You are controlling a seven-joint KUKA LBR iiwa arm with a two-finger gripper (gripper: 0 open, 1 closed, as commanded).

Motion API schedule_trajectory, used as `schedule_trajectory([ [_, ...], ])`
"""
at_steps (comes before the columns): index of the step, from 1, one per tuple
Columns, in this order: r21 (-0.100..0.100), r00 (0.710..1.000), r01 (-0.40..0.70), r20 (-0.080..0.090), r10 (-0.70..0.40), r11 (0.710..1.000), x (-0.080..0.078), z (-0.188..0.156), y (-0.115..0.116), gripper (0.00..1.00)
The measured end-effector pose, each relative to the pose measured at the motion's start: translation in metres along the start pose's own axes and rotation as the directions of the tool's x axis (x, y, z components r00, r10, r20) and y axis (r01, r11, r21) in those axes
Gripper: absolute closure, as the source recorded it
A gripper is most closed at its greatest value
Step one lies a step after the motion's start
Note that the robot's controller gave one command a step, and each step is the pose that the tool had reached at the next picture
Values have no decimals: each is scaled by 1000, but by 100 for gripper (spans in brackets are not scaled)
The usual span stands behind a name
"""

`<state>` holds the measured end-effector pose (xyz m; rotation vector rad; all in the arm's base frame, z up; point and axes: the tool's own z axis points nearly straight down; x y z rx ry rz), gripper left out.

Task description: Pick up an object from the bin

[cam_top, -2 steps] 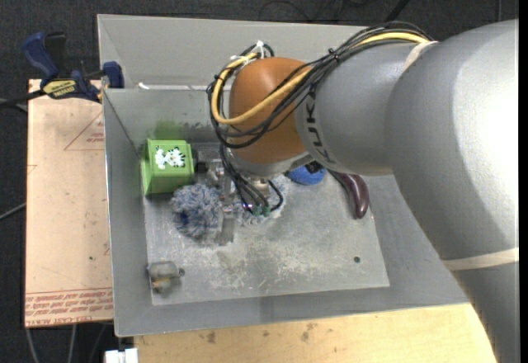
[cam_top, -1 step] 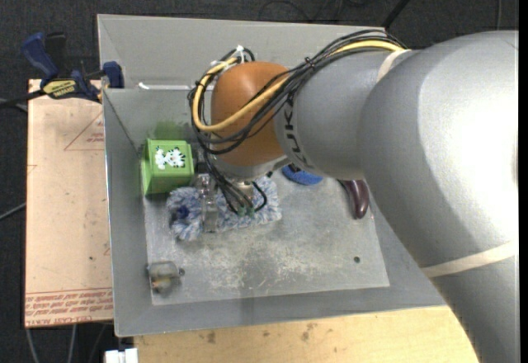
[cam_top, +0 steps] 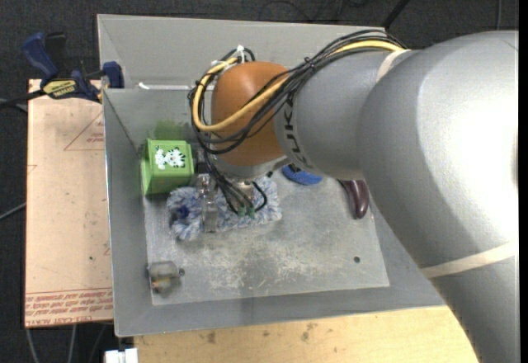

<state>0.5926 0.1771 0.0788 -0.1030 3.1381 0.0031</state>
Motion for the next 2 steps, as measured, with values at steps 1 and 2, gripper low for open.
schedule_trajectory([
  [1, 0, 1000, 0, 0, 0, 1000, 0, 0, 0, 100],
  [2, 0, 1000, 0, 0, 0, 1000, 0, 0, 0, 100],
])
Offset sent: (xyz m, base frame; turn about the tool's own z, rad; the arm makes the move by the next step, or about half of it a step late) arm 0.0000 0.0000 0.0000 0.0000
